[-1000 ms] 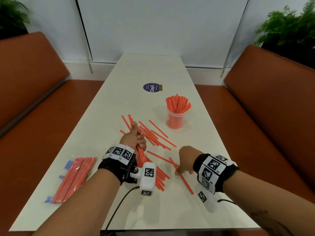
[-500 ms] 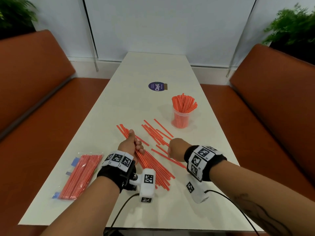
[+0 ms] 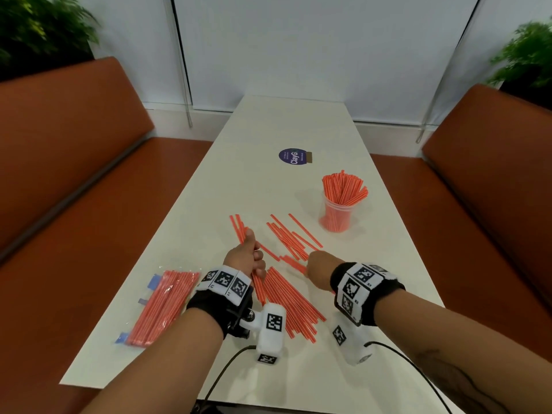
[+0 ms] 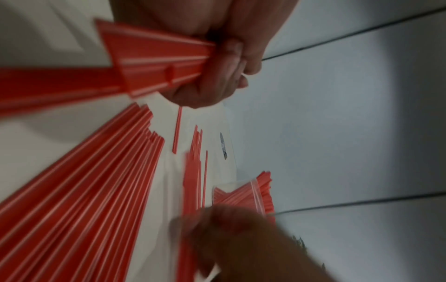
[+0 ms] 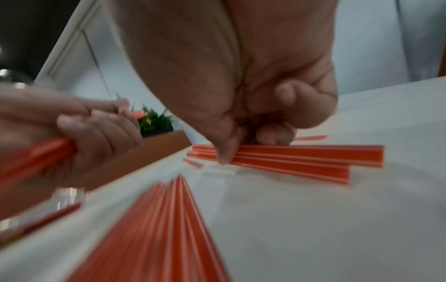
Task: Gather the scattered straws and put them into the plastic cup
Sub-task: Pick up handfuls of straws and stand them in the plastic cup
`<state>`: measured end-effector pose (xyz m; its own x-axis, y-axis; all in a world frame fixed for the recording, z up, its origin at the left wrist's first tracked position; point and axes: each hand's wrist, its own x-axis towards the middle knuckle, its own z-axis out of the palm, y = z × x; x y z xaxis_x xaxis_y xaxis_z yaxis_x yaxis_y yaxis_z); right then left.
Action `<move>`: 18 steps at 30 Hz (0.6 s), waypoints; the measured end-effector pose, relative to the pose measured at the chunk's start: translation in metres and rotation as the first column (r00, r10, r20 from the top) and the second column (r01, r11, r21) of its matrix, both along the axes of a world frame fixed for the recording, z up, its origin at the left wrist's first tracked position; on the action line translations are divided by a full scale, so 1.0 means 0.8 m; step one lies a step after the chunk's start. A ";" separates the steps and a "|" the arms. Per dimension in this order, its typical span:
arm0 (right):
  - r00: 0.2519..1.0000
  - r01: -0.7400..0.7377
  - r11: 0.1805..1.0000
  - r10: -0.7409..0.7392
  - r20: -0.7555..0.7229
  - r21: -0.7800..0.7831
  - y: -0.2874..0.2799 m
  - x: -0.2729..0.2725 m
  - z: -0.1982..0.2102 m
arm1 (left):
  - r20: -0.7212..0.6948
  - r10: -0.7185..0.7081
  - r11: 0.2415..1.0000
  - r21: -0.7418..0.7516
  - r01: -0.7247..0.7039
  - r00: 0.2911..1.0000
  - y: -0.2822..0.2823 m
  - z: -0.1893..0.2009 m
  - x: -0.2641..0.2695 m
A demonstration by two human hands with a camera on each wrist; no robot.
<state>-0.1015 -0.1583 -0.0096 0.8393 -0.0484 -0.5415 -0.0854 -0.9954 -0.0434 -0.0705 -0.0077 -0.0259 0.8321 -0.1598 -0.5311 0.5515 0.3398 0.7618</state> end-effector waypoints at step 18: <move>0.879 -0.277 0.744 -0.060 0.473 0.608 -0.020 -0.032 0.054 | 0.029 0.105 0.959 -0.267 -0.094 0.994 -0.048 0.042 0.025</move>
